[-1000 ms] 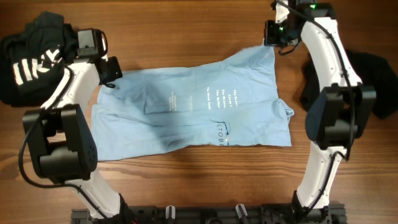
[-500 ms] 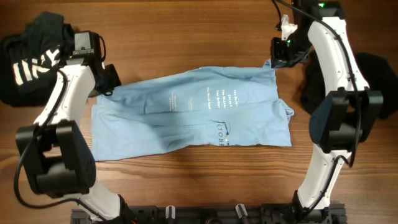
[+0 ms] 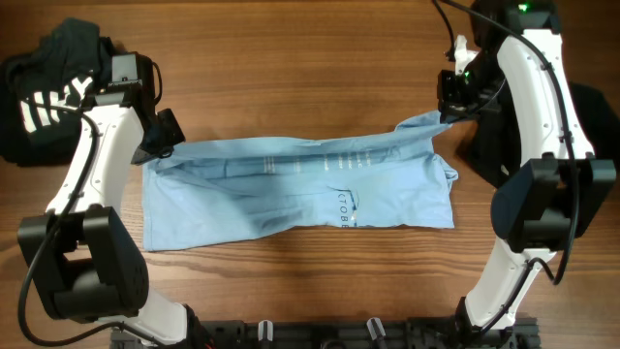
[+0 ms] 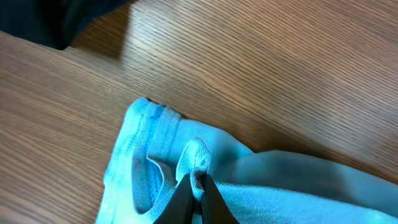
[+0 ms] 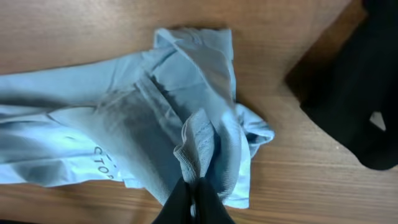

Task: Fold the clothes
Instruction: 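Fold both shoulders toward the near side with both grippers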

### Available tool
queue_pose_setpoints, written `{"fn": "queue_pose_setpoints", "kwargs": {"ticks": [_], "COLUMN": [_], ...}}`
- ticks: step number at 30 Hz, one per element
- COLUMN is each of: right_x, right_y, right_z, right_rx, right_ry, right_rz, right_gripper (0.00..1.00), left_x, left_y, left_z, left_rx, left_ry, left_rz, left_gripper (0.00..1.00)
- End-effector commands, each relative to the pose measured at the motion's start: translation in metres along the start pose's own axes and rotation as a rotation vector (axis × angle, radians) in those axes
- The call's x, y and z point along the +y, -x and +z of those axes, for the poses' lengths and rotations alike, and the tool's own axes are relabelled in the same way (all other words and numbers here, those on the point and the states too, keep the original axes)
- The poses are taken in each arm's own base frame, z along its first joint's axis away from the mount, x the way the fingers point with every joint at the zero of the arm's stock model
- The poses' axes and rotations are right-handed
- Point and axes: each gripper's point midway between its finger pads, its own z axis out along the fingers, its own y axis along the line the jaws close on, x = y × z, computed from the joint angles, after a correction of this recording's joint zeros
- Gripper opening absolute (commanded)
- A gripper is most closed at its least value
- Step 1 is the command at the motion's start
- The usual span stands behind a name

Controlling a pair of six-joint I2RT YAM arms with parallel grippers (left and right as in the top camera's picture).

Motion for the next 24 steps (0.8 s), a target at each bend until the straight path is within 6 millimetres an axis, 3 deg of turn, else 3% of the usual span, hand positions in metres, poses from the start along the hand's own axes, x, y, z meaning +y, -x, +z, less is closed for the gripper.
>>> {"fn": "queue_pose_setpoints", "kwargs": {"ticks": [1, 8, 17, 18, 20, 21, 22, 24], "right_x": [-0.016, -0.03, -0.032, -0.032, -0.032, -0.032, -0.032, -0.032], "right_y": [-0.008, -0.021, -0.022, -0.022, -0.023, -0.023, -0.022, -0.022], "right_z": [0.004, 0.028, 0.032, 0.032, 0.032, 0.032, 0.032, 0.032], "right_rx": [0.024, 0.092, 0.099, 0.1, 0.102, 0.102, 0.1, 0.098], "right_ry": [-0.051, -0.07, -0.069, -0.068, -0.07, -0.072, -0.072, -0.071], "right_rz": [0.033, 0.06, 0.049, 0.043, 0.036, 0.036, 0.036, 0.036], "right_gripper": [0.04, 0.04, 0.04, 0.11, 0.37, 0.45, 0.52, 0.56], "left_x": [0.016, 0.018, 0.029, 0.03, 0.03, 0.03, 0.03, 0.03], "left_y": [0.005, 0.0, -0.039, -0.042, -0.045, -0.045, -0.046, -0.045], "left_z": [-0.003, 0.001, 0.024, 0.025, 0.026, 0.026, 0.026, 0.026], "left_rx": [-0.032, -0.018, 0.089, 0.097, 0.107, 0.109, 0.11, 0.108], "left_ry": [0.074, 0.085, 0.125, 0.127, 0.126, 0.127, 0.129, 0.128], "left_rz": [-0.026, -0.02, 0.0, 0.001, 0.002, 0.003, 0.004, 0.004], "left_gripper": [0.04, 0.04, 0.04, 0.04, 0.22, 0.28, 0.34, 0.37]}}
